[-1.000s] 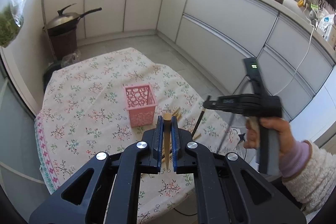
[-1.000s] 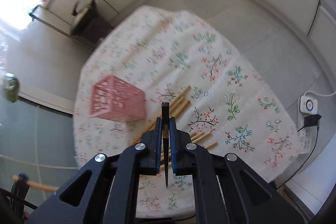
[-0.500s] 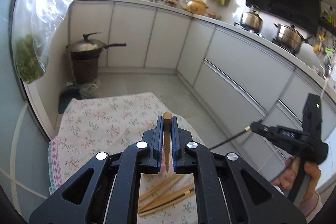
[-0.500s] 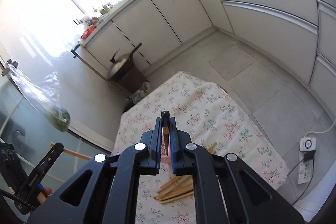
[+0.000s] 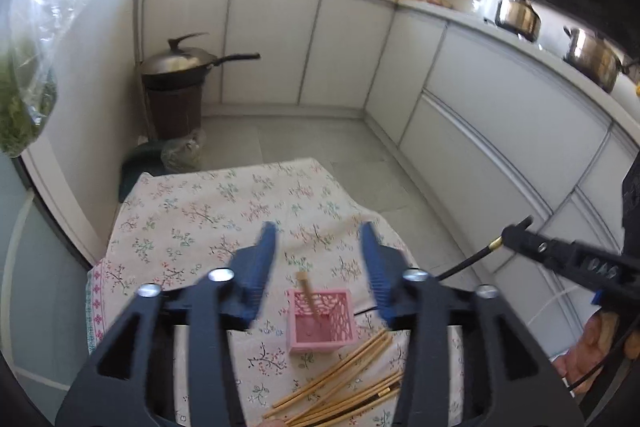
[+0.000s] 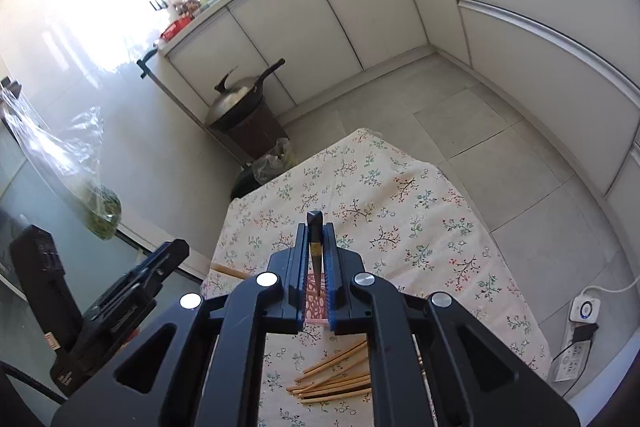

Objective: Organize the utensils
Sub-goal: 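Carry both chopsticks to the pink cup and drop the left tool's chopstick in, then open the right tool to drop the black-tipped chopstick into the pink cup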

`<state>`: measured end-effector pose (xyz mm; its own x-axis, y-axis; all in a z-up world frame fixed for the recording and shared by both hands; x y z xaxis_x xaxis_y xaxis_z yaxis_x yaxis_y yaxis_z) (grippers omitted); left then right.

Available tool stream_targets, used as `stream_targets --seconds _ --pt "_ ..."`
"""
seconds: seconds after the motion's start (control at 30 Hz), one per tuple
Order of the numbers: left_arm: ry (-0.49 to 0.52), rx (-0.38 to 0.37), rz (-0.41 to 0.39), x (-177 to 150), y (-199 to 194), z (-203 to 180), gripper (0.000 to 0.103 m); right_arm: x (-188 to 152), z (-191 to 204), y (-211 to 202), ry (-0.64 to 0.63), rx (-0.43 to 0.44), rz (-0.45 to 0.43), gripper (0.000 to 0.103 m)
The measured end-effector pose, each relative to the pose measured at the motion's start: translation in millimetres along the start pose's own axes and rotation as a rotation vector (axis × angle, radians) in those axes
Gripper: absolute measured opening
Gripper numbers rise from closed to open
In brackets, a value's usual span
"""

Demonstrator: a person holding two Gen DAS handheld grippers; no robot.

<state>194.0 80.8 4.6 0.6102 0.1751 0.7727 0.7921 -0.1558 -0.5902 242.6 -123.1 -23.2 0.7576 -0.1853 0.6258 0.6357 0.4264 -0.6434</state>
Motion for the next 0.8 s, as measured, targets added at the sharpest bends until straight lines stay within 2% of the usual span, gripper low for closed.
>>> stream_targets --seconds 0.2,0.43,0.53,0.6,0.7,0.8 --pt "-0.067 0.021 -0.105 18.4 -36.3 16.3 0.064 -0.1 8.0 22.7 -0.023 -0.020 0.035 0.007" --pt "-0.074 0.022 -0.073 18.0 -31.5 19.8 0.066 -4.5 10.3 58.1 -0.028 -0.062 0.071 0.008" --pt "-0.065 0.020 -0.054 15.4 -27.6 17.3 0.069 -7.3 5.2 75.6 0.012 -0.048 0.076 0.011" --pt "-0.047 0.029 -0.048 12.2 -25.6 14.5 0.069 -8.5 3.0 71.4 0.032 -0.024 0.055 0.011" --pt "-0.006 0.058 -0.052 7.4 -25.6 6.7 0.070 -9.5 4.8 51.6 -0.002 -0.038 -0.003 0.015" --pt "0.021 0.074 -0.065 4.8 -27.6 -2.8 0.074 -13.0 6.6 24.4 -0.046 -0.070 -0.081 0.030"
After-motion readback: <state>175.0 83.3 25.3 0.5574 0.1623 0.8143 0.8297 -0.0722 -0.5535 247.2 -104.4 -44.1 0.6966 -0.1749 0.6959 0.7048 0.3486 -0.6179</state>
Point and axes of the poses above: each gripper's, at about its wrist camera, not at the fingertips, and y roughly the way its jaws point, z to its left, x to its top, the point moved 5 cm from there along y, roughly the way its jaws point, and after that the axes turned 2 degrees about -y, right-handed, at the moved point
